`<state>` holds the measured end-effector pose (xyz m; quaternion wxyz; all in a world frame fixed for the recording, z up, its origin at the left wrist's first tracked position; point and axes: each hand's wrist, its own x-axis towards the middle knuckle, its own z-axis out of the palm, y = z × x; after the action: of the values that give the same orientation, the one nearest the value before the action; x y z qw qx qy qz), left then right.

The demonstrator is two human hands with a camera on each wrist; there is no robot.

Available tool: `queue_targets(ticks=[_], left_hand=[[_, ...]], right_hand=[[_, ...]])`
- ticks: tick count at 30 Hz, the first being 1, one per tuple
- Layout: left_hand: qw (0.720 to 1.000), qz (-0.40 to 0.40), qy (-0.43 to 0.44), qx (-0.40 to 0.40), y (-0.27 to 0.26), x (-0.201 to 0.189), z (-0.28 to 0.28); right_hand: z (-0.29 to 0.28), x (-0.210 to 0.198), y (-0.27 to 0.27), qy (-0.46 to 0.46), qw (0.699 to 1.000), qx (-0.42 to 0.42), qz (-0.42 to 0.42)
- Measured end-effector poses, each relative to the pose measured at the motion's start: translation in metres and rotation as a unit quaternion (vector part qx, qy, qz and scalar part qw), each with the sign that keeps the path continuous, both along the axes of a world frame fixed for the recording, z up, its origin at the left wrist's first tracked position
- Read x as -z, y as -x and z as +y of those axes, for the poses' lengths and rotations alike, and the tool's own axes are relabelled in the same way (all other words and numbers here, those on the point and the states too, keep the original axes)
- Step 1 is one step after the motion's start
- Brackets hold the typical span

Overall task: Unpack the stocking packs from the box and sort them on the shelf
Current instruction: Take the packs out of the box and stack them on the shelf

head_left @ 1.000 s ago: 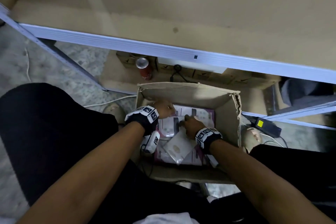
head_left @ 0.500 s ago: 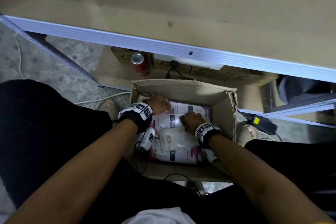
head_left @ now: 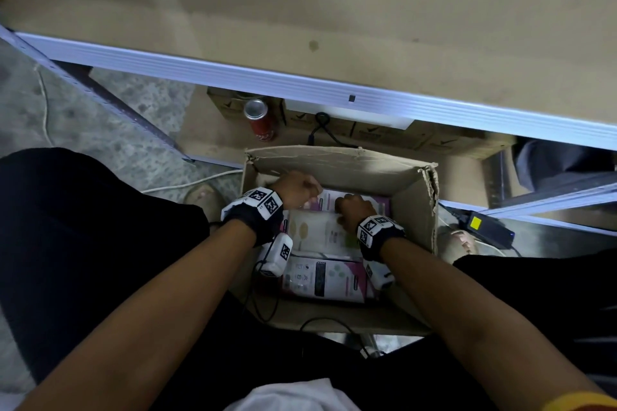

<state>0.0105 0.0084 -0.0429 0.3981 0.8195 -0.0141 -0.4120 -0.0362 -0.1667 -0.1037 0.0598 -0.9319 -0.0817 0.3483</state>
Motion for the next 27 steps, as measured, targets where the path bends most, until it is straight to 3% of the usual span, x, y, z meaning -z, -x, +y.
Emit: queue_targets(ticks=[15, 19, 27], left_hand=[[0.999, 0.028, -0.028, -0.005, -0.001, 0.015, -0.002], [0.996, -0.007, -0.072, 0.054, 0.002, 0.019, -0.002], [0.967, 0.015, -0.144, 0.210, 0.032, 0.032, -0.028]], right_hand=[[-0.010, -0.018, 0.006, -0.058, 0.996, 0.041, 0.050], [-0.016, -0.027, 0.009, -0.049, 0.997, 0.047, 0.041], [-0.046, -0.059, 0.003, -0.023, 0.982, 0.179, -0.052]])
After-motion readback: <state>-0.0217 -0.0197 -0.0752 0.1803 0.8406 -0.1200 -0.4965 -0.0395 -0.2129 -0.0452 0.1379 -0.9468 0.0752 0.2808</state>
